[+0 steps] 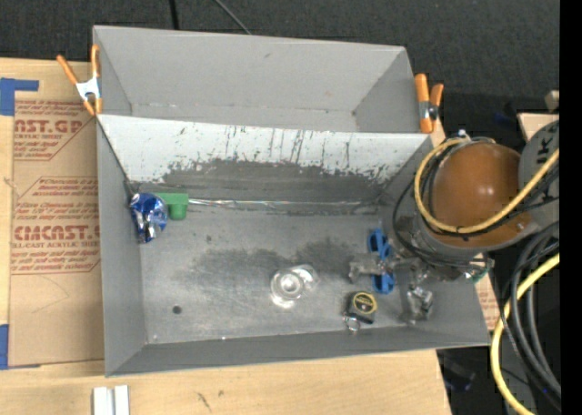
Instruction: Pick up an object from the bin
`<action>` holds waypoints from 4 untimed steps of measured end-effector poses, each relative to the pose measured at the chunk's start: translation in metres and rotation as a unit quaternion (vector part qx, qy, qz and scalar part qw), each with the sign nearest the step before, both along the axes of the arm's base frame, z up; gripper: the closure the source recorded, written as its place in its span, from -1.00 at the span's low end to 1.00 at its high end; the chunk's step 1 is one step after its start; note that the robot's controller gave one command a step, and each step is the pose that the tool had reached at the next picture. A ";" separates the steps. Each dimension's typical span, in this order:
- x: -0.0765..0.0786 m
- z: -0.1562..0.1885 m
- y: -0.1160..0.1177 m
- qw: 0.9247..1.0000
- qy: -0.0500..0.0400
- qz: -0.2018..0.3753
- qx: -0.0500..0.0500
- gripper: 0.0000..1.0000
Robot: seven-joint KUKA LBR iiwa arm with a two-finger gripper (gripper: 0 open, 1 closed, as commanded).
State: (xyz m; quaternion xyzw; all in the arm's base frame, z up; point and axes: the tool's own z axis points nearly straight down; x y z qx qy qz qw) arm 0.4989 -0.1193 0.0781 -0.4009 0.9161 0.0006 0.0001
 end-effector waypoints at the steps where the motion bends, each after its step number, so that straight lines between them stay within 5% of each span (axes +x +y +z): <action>1: -0.009 -0.009 0.026 0.993 0.000 0.120 0.001 -1.00; 2: -0.009 -0.008 0.025 0.993 -0.001 0.119 0.000 1.00; 3: 0.026 0.121 -0.005 0.936 -0.002 0.351 0.000 1.00; 4: 0.015 0.193 -0.031 0.822 -0.002 0.569 0.000 1.00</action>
Offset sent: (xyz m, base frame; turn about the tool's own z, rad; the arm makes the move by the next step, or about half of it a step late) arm -0.0088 0.0239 -0.0081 -0.2402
